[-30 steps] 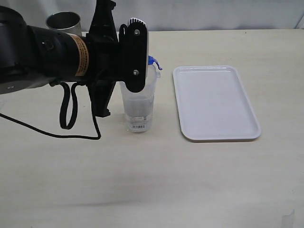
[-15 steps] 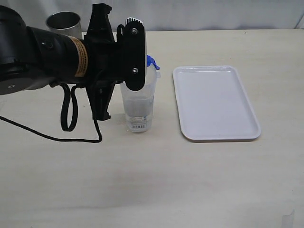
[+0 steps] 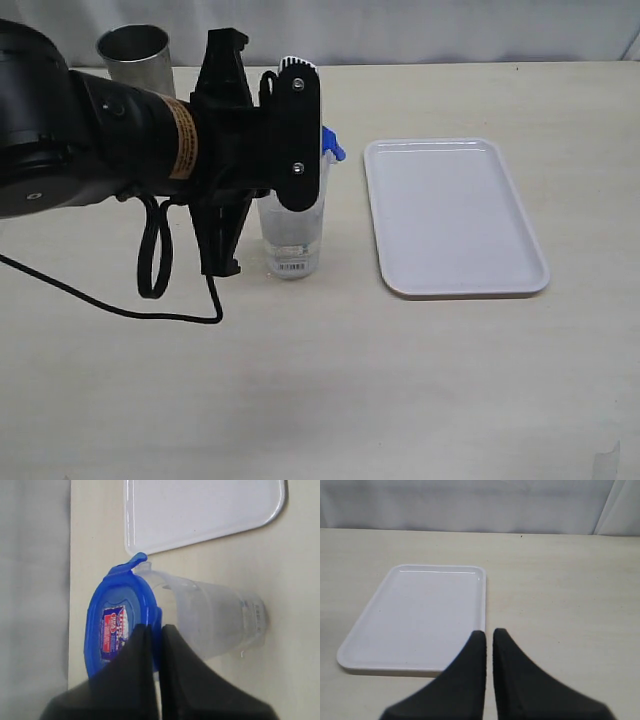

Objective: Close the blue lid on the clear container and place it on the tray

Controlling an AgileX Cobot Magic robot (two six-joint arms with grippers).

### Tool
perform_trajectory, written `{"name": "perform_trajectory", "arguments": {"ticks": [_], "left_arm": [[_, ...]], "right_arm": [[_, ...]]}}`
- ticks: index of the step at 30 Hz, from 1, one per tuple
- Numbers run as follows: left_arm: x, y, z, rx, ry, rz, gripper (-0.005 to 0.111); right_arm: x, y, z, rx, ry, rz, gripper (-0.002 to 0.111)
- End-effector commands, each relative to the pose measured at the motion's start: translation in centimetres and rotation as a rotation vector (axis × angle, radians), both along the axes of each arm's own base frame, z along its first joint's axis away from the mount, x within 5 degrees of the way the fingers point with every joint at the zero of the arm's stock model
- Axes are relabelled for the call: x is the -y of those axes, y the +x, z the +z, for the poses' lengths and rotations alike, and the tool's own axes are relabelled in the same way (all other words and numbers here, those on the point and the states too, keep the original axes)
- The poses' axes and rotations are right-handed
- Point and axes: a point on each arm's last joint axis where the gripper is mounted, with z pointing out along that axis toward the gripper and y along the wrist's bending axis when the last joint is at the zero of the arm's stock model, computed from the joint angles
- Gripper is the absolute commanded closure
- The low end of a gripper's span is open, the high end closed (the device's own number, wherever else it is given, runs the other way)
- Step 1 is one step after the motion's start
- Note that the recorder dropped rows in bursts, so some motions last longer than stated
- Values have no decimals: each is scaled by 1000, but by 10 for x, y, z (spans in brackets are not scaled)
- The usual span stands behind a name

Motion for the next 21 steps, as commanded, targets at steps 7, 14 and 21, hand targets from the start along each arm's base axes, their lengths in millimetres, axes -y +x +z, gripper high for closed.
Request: {"name": "perform_trajectory", "arguments": {"ticks": [7,14,21], "left_arm": [[3,-3,2,-26,-63,8,107],[2,-3,0,-52,-63,27,107],[1,-4,-1,-67,-50,40,107]], "right_arm": [[0,0,0,7,2,-4,103],[0,0,0,7,2,-4,103],[0,0,0,7,2,-4,103]]}}
